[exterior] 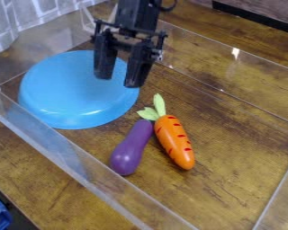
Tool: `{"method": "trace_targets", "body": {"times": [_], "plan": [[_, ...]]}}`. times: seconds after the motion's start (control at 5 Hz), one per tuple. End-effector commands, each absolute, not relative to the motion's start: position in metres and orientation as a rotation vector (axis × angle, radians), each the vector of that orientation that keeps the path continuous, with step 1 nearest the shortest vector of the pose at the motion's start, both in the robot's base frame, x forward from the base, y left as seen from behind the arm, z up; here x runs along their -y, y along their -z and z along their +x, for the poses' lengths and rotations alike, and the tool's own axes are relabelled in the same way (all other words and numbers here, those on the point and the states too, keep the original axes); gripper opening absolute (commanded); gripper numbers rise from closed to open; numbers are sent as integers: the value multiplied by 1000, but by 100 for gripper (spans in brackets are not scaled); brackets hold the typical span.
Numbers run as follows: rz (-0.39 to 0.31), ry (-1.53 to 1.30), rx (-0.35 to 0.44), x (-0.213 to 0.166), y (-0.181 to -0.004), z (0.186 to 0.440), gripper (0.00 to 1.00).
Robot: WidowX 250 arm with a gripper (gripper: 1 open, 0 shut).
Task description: Remove the purple eggplant from the blue tray and put it on the table
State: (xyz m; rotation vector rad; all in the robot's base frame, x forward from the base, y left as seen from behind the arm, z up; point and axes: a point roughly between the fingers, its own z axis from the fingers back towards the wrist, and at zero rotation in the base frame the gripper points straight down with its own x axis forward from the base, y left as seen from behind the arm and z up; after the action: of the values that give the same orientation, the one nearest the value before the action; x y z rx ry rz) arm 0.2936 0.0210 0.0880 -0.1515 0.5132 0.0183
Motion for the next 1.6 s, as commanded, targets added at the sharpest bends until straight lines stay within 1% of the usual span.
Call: {"method": "trace_targets", "body": {"times": [0.0,0.2,0.4,0.6,0.8,1.0,1.2,1.4], "plan": [[-154,91,-438,-6,-107,303,100],[-157,161,-406,4,-116,313,100],[-164,121,-372,11,-127,316,100],[-174,74,-355,14,-145,314,100],[-167,130,-363,8,-145,315,100],[-156,185,-364,5,-147,322,0],[-143,172,-390,0,-145,322,0],[-120,210,-419,10,-136,315,0]]}}
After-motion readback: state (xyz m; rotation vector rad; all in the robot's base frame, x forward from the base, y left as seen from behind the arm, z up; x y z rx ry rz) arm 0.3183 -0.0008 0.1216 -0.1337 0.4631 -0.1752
